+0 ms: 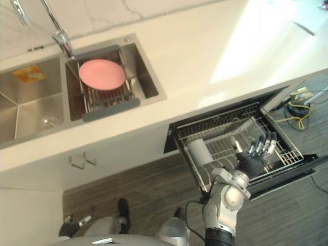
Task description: Walk over to the sink, pick up the cup, carry it to the dishwasher, place the cup inside the dishwasher, then close the dishwasher door
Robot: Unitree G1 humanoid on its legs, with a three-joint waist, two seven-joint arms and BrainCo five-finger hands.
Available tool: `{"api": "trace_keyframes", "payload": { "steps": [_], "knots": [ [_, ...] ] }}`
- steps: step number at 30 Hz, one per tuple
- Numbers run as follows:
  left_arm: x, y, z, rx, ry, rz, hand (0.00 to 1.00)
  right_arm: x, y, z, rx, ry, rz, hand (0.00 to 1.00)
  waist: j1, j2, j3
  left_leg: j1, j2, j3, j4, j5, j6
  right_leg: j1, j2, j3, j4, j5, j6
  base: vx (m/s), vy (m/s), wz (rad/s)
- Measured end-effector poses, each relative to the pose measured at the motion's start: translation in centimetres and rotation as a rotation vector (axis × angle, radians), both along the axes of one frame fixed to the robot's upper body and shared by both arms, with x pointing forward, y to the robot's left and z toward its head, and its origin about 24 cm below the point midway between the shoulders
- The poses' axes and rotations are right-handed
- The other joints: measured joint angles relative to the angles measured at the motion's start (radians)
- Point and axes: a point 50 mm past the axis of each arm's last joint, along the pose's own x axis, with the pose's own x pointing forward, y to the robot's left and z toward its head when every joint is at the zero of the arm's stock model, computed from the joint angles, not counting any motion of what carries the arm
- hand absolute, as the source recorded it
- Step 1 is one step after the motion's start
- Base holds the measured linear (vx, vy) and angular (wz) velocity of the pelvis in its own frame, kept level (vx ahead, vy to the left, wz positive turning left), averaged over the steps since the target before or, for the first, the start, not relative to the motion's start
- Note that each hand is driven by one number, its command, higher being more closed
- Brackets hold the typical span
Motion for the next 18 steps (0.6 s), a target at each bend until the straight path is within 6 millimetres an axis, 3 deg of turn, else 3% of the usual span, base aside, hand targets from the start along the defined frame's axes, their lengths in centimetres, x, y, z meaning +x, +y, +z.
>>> {"api": "trace_keyframes", "payload": {
  "steps": [2,3,6,9,11,13,15,16,18],
  "knots": [
    [-0.4,0.2,-0.1,-0.003,0.01,0.063,0.0,0.1,0.6,0.6,0.014,-0.048,0.038,0.0,0.003,-0.003,-0.001,-0.02,0.016,0.009,0.077,-0.047,-0.006,0.025,0.005,-0.013,-0.012,0.001,-0.002,0.0,-0.013,0.08],
    [-0.8,0.2,-0.3,-0.004,0.022,0.122,0.0,0.0,0.9,1.4,0.008,-0.085,0.052,0.0,-0.006,-0.006,0.001,-0.074,0.044,0.024,0.226,-0.112,0.003,0.06,0.009,-0.034,-0.02,0.0,-0.001,-0.01,0.009,0.35],
    [-1.3,0.1,-0.4,-0.012,0.039,0.162,0.0,-0.1,1.0,3.3,-0.025,-0.158,0.047,0.0,-0.003,-0.007,-0.005,-0.114,0.078,0.085,0.359,-0.156,0.019,0.123,0.009,-0.084,-0.022,-0.007,0.008,-0.03,0.05,0.54],
    [-2.1,0.5,-0.5,-0.012,0.07,0.205,0.0,0.1,1.4,5.0,-0.045,-0.221,0.03,0.0,0.006,-0.016,-0.01,-0.085,0.06,0.15,0.27,-0.145,0.029,0.121,-0.017,-0.111,-0.022,0.002,0.018,-0.03,0.062,0.32],
    [-3.7,0.6,-0.9,-0.016,0.126,0.255,0.0,-0.3,1.4,6.2,-0.031,-0.276,-0.005,0.0,0.005,-0.036,-0.01,-0.036,0.022,0.199,0.161,-0.075,0.045,0.12,-0.049,-0.13,-0.014,0.006,0.028,-0.01,0.073,0.29],
    [-5.4,0.6,-1.1,-0.012,0.178,0.269,0.0,-0.2,1.4,6.3,0.0,-0.287,-0.032,0.0,0.005,-0.05,-0.012,-0.01,-0.014,0.207,0.11,-0.057,0.054,0.11,-0.073,-0.124,0.002,-0.006,0.034,0.01,0.098,0.02],
    [-5.5,0.7,-1.1,0.011,0.19,0.226,0.0,-0.4,1.2,6.2,0.019,-0.291,-0.081,0.0,0.005,-0.062,-0.012,-0.012,-0.031,0.209,0.111,-0.062,0.062,0.09,-0.095,-0.123,0.03,-0.025,0.044,0.0,0.099,-0.01],
    [-5.4,0.9,-1.0,0.039,0.193,0.168,0.0,-0.6,1.1,6.2,0.039,-0.294,-0.124,0.0,0.003,-0.077,-0.015,-0.021,-0.047,0.213,0.121,-0.069,0.071,0.066,-0.126,-0.119,0.072,-0.048,0.038,0.05,0.151,0.02],
    [-5.1,1.1,-0.9,0.073,0.194,0.105,0.0,-0.9,0.8,6.1,0.074,-0.303,-0.185,0.0,-0.004,-0.087,-0.013,-0.018,-0.071,0.211,0.136,-0.097,0.088,0.044,-0.167,-0.111,0.148,-0.086,-0.039,0.09,0.125,0.04]
  ]
}}
